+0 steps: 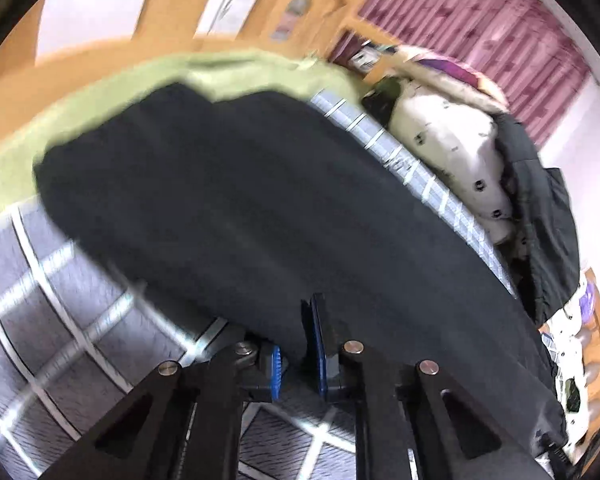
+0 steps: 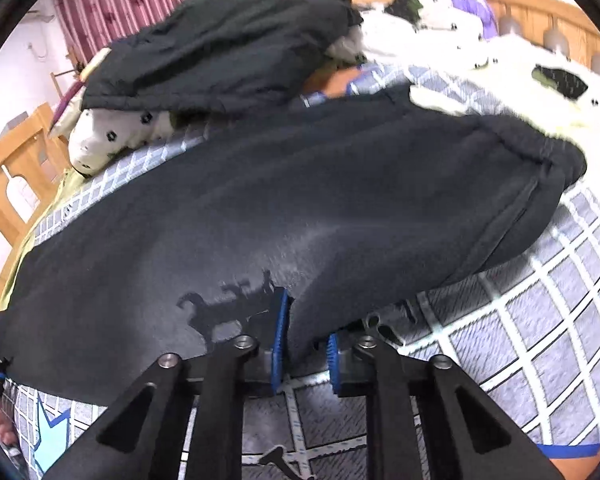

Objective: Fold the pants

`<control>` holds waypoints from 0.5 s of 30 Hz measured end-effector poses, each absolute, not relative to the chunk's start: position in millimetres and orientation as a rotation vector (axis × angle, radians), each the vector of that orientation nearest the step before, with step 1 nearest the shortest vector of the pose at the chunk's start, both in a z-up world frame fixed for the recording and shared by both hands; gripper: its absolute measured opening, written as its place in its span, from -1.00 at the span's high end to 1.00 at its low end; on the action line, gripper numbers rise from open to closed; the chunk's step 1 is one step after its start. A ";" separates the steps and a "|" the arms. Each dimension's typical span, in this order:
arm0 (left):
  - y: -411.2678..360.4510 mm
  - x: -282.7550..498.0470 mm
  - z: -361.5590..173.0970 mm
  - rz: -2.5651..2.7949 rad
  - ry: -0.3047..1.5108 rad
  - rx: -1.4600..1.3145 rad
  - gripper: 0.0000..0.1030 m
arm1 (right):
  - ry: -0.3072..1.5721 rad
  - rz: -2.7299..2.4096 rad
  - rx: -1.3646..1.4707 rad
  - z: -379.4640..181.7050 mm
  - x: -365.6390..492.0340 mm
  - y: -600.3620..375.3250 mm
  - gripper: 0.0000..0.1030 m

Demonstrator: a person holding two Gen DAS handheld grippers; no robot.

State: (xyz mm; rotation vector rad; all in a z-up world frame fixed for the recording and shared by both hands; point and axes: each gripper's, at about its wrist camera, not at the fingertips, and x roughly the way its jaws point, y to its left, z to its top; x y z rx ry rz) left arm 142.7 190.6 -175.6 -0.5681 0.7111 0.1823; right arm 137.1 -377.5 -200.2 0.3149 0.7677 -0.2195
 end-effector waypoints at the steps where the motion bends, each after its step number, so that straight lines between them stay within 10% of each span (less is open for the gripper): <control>1: 188.1 143.3 -164.2 0.177 0.694 -0.535 0.76 | 0.752 -0.217 0.303 -192.7 135.9 -375.6 0.69; 15: 166.6 226.3 -87.4 0.158 0.565 -0.298 0.76 | 0.628 -0.053 0.343 -108.2 214.0 -396.7 0.71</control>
